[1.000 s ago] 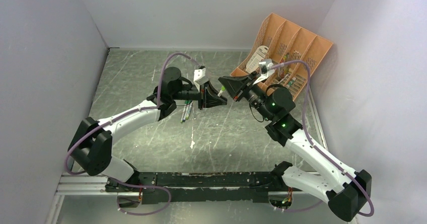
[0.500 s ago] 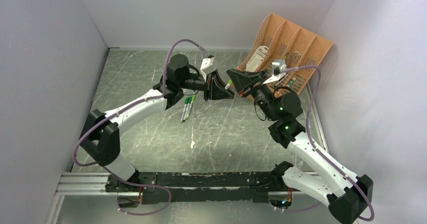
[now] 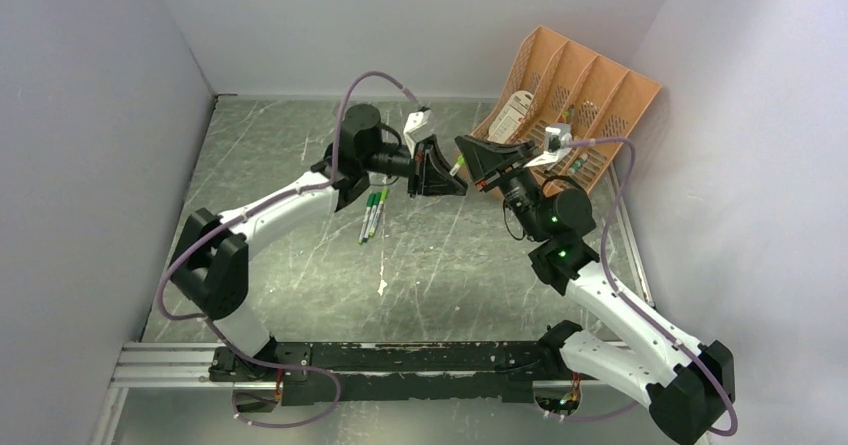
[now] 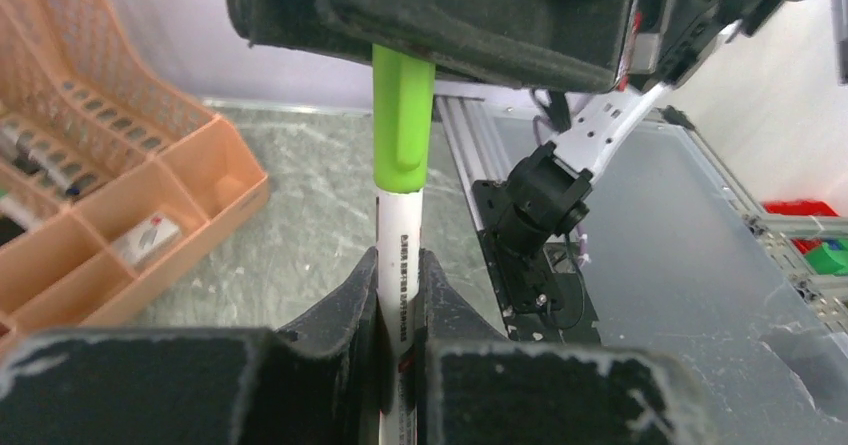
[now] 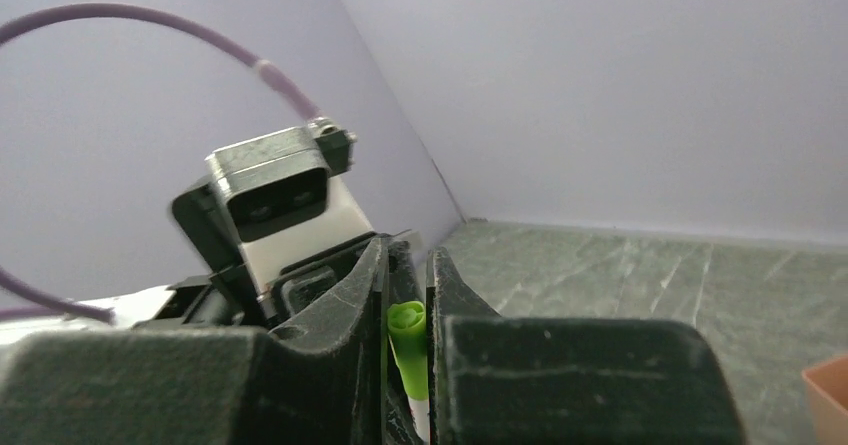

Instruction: Insert the pens into the pen caps

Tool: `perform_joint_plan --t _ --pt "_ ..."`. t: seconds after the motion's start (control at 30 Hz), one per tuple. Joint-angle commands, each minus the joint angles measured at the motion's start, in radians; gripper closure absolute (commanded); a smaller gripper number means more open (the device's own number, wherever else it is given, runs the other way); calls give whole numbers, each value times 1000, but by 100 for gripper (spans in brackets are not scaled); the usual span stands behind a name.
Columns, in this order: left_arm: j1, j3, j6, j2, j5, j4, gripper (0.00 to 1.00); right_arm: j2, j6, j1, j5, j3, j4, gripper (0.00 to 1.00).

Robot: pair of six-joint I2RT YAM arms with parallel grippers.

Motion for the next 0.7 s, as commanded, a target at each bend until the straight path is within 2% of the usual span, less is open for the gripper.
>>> perform_joint_plan --t 0.0,0.03,0.1,0.17,0.27,0.4,0.5,0.63,0.67 --pt "10 -135 41 -158 -389 194 93 20 40 54 -89 16 -441 96" --pt "11 -227 60 -190 -462 178 93 11 40 54 -38 43 -471 88" --pt "22 -318 93 -226 -616 83 93 -23 50 52 120 81 -527 63" --pt "35 -378 93 -235 -785 -34 93 -61 57 48 250 97 -570 50" --pt "52 -437 85 -204 -934 -135 92 -93 38 38 358 99 -608 47" --pt "60 -461 37 -121 -1087 -198 81 -42 67 23 346 113 -678 47" --pt "66 -425 0 -32 -1117 -259 76 0 110 22 285 99 -691 46" --pt "67 -370 -17 57 -1099 -309 60 24 153 19 227 60 -680 45" --pt "69 -350 -16 79 -1097 -320 59 24 158 18 218 51 -676 45"
